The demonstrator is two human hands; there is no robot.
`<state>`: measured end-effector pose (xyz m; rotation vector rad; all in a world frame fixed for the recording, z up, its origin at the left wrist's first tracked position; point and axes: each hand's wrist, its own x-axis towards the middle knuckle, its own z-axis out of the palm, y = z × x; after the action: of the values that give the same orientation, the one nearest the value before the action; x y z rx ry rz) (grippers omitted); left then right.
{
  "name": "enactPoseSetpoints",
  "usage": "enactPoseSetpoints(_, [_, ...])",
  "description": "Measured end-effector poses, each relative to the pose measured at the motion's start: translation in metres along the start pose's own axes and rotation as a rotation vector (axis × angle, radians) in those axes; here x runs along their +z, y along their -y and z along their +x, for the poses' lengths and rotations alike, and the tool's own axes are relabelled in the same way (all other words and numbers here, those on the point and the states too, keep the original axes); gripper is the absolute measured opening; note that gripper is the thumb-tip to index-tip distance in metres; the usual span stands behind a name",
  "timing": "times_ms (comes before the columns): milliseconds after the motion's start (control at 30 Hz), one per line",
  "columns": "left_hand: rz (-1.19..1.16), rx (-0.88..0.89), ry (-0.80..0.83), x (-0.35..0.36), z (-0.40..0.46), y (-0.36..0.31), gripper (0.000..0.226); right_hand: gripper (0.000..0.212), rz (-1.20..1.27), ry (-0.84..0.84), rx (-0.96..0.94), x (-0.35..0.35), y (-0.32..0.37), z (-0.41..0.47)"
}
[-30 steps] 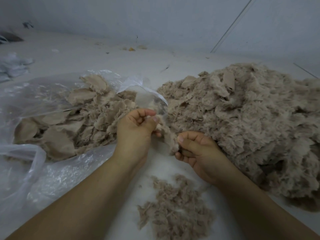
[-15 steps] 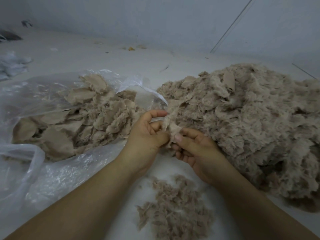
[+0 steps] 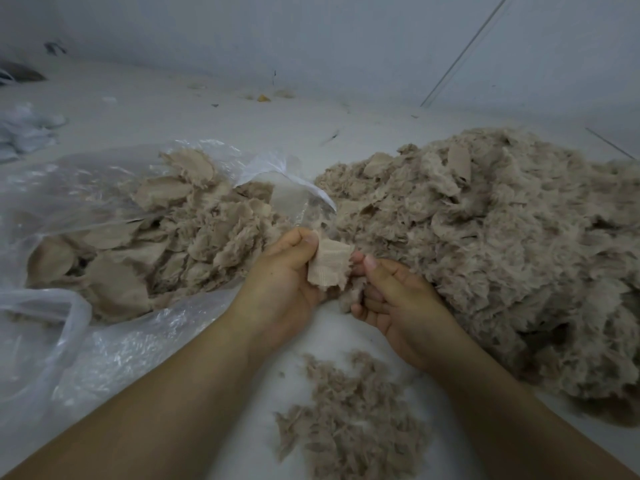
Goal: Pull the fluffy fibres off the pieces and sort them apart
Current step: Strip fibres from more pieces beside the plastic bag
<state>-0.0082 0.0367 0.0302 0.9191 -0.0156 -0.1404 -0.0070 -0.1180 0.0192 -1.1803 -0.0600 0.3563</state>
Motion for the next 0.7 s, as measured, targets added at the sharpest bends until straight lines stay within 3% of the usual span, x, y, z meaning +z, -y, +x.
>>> enactPoseSetpoints(100, [-0.062,-0.038,0.017,0.0005,-0.0010,-0.0017,0.020,0.018,-0.001,0.007,0.001,-0.0012,-0.0005,0.0006])
enactPoseSetpoints(467, [-0.122,-0.170,0.145,-0.0005,-0.0024,-0.0046,0.029,0.034,-0.034,0.003,-0.002,-0.0023,-0.0007,0.0023])
enactPoseSetpoints(600, [-0.013,-0.133,0.040,0.0003,-0.0006,-0.0043,0.032,0.008,-0.019,-0.005,0.007,-0.0016,-0.0014,0.0022])
enactPoseSetpoints(700, [0.062,-0.097,-0.081,-0.0031,0.0025,-0.0065,0.032,0.018,0.027,-0.020,0.003,-0.0025,-0.0022,0.0030])
